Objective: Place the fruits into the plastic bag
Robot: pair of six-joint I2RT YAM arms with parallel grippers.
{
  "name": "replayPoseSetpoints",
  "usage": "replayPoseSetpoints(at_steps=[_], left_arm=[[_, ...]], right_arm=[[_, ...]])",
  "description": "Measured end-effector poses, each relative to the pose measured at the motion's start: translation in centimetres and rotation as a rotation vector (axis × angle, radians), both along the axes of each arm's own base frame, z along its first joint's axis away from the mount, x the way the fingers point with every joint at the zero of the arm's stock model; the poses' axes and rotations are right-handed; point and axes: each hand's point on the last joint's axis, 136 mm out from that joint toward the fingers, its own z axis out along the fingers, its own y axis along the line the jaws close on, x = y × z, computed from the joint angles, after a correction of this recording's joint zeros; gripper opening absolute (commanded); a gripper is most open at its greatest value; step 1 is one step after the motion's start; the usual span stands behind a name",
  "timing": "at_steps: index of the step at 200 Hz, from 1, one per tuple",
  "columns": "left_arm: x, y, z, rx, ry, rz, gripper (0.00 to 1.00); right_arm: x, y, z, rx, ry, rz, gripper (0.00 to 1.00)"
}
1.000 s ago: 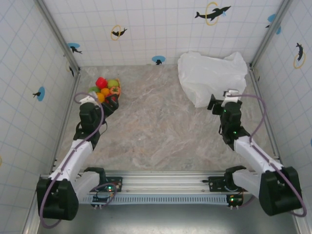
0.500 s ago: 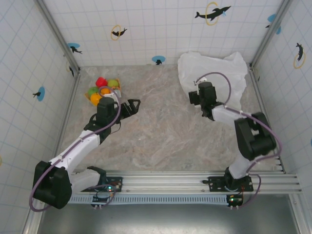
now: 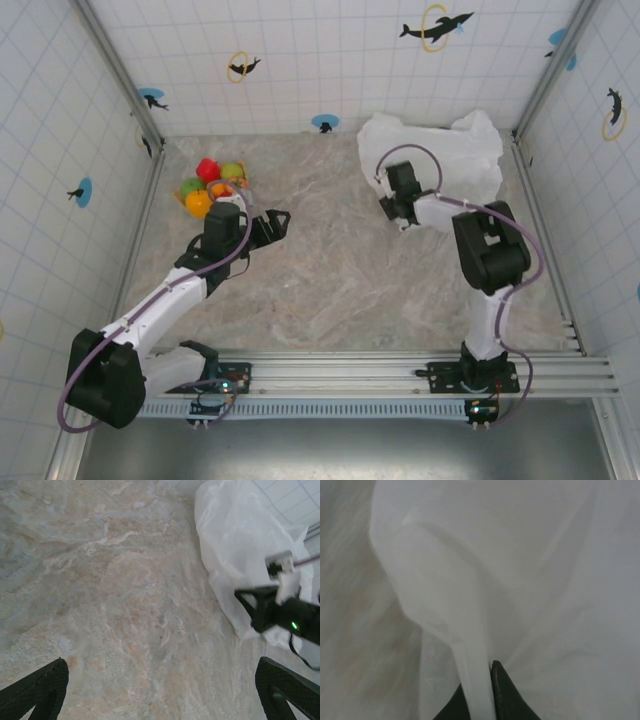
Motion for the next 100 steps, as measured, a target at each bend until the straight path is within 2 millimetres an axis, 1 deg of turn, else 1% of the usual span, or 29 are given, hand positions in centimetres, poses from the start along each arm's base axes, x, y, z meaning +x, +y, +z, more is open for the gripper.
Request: replayPoseSetpoints(at_steps=[5,9,18,22,29,35,41,47,58,63,77,81,88,100], left_arm=[[0.0,0.0,-0.1,0.004,0.001,0.0,0.98],[0.0,0.1,-0.2,0.006,0.003,0.003,0.98],[-0.1,0.1,-0.3,0.009,0.007,0.003,0.98],[-0.1,0.1,-0.3,0.01,0.009,0.003,0.98],[-0.1,0.1,-0.4,0.012,0.01,0.003,0.98],[-0.1,0.1,-0.5,0.013,0.01,0.001,0.98],[-0.1,0.1,-0.6,0.014,0.012,0.0,0.98],[0.0,0.0,-0.8,0.017,0.019,-0.003,0.98],[0.1,-0.2,-1.5,0.023,0.039,-0.009,0.98],[0.2,-0.3,-1.9,0.027,0.049,-0.013,0.98],[0.3,-0.7,-2.8,0.032,0.073,-0.025,0.98],[0.4,-0.7,-2.9,0.033,0.077,-0.027,0.98],[0.4,-0.8,-3.1,0.032,0.081,-0.03,0.98],[0.4,-1.1,-3.0,0.029,0.077,-0.037,0.98]], right_arm=[[-1.6,-0.4,0.0,-0.003,0.022,0.002,0.08],[-3.4,-0.8,-0.1,-0.001,0.046,0.004,0.08],[-6.5,-1.9,0.0,0.003,0.077,-0.011,0.14],[-7.8,-2.5,0.1,0.007,0.092,-0.021,0.18],[-9.9,-3.8,0.4,0.02,0.106,-0.064,0.28],[-11.2,-4.9,0.7,0.03,0.113,-0.097,0.39],[-12.1,-5.9,1.1,0.051,0.111,-0.135,0.48],[-12.7,-6.9,1.6,0.074,0.1,-0.183,0.57],[-13.3,-7.9,2.9,0.144,0.061,-0.248,0.72],[-13.5,-8.0,3.6,0.183,0.04,-0.263,0.79],[-13.5,-7.3,5.9,0.303,-0.03,-0.279,0.9],[-13.4,-7.1,6.6,0.327,-0.05,-0.269,0.96],[-13.0,-6.6,7.9,0.389,-0.089,-0.273,0.98],[-12.1,-6.1,9.9,0.483,-0.15,-0.295,0.99]])
